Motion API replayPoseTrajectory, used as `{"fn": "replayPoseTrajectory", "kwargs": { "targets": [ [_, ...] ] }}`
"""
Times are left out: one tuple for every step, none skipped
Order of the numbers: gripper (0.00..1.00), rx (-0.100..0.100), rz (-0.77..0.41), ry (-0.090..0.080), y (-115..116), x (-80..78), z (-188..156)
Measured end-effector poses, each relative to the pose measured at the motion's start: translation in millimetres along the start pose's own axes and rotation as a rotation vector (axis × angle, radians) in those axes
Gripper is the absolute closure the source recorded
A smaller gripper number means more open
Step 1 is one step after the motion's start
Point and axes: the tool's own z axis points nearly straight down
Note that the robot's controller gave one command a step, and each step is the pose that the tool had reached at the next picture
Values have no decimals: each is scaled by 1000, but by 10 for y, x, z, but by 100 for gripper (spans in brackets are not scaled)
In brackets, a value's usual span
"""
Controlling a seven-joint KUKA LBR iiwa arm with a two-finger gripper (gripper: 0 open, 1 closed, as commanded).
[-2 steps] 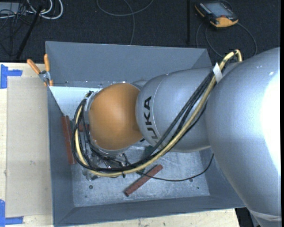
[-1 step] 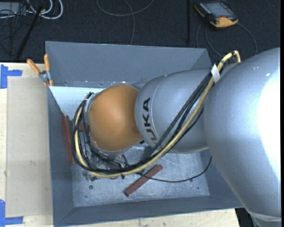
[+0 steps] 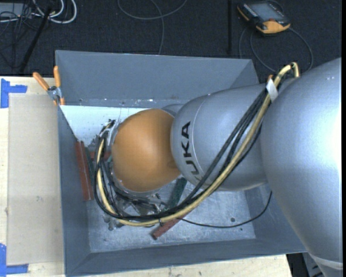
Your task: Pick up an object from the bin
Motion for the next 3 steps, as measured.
{"fn": "replayPoseTrajectory", "kwargs": {
  "targets": [
    [100,-1,3,2,5,94,-715],
    [0,1,36,-3,-1067,0,-704],
    [0,0,37,-4,-1061,-2,-705]
  ]
}}
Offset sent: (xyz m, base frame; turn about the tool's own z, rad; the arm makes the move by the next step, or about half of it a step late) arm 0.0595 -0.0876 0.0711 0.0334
